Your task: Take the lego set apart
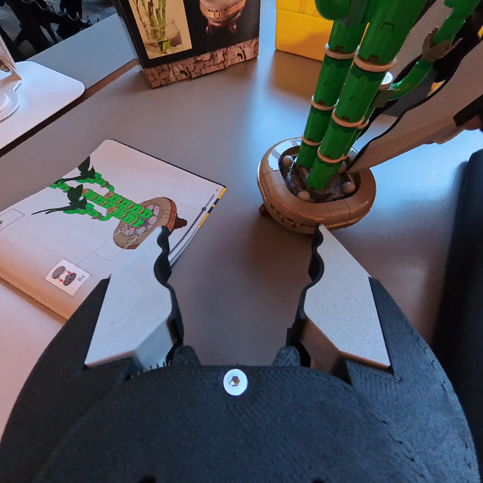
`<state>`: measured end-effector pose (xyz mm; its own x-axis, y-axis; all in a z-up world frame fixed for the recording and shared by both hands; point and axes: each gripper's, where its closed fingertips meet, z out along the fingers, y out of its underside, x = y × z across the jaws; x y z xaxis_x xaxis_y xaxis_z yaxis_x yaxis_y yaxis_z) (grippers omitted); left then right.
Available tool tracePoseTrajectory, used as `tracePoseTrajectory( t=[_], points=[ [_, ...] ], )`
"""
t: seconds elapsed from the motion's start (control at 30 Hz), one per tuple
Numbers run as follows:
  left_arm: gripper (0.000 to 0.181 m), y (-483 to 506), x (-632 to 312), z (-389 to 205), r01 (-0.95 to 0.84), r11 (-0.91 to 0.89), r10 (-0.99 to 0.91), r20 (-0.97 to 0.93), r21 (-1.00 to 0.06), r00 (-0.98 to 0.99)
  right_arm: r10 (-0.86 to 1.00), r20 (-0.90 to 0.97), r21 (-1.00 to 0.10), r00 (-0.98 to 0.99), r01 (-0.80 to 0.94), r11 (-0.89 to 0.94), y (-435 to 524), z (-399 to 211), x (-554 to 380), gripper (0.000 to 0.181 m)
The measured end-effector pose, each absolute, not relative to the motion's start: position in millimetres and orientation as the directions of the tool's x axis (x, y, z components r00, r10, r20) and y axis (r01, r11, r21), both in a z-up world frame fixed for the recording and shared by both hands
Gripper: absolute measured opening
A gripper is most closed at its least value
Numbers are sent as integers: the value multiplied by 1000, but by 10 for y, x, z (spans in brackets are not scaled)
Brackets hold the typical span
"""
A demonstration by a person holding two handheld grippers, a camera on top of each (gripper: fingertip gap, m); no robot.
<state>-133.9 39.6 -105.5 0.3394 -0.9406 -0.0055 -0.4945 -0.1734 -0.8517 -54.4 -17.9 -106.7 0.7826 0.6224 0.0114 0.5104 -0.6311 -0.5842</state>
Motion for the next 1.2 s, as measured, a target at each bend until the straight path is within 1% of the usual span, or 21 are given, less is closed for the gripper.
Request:
tracePoseTrajectory(
  t=[0.2, 0.43, 0.47, 0.53, 0.6, 0.67, 0.73, 0.83, 0.87, 0.97, 1.13, 1.2],
  points=[
    [107, 397, -1355, -1011, -484, -169, -940, -7, -858, 340, 597, -78, -612, 799, 434, -661, -162, -1092, -601, 18],
    [107, 389, -1356, -992, -483, -160, -941, -15, -861, 337, 602, -57, -573, 796, 468, -673, -167, -1107, -612, 19],
    [107, 391, -1357, -990, -483, -159, -941, -15, -861, 338, 604, -50, -568, 795, 475, -672, -166, -1108, -612, 22],
    [107, 391, -1358, -982, -480, -159, -941, -14, -863, 338, 609, -33, -567, 793, 487, -664, -165, -1098, -613, 15],
    [106, 393, -1360, -979, -478, -159, -941, -15, -864, 339, 611, -7, -582, 792, 494, -646, -155, -1049, -593, 0],
    [106, 390, -1359, -982, -478, -160, -942, -12, -863, 337, 612, 2, -592, 791, 494, -637, -153, -1062, -578, 0],
    [106, 387, -1356, -992, -481, -162, -942, -9, -862, 335, 610, -34, -601, 791, 472, -645, -175, -1065, -594, 0],
    [106, 383, -1355, -999, -483, -161, -943, -10, -860, 332, 604, -89, -607, 792, 438, -664, -194, -1070, -641, 12],
    [106, 382, -1354, -1000, -484, -161, -943, -10, -860, 332, 602, -88, -600, 794, 441, -668, -196, -1082, -643, 16],
    [106, 380, -1355, -997, -484, -159, -944, -11, -861, 331, 609, -54, -585, 792, 469, -662, -187, -1071, -630, 21],
    [106, 377, -1354, -997, -488, -153, -945, -18, -859, 328, 616, -81, -531, 783, 489, -692, -198, -1102, -612, 22],
    [106, 373, -1354, -992, -488, -150, -945, -20, -860, 326, 619, -81, -525, 781, 495, -693, -180, -1100, -604, 21]
  ],
)
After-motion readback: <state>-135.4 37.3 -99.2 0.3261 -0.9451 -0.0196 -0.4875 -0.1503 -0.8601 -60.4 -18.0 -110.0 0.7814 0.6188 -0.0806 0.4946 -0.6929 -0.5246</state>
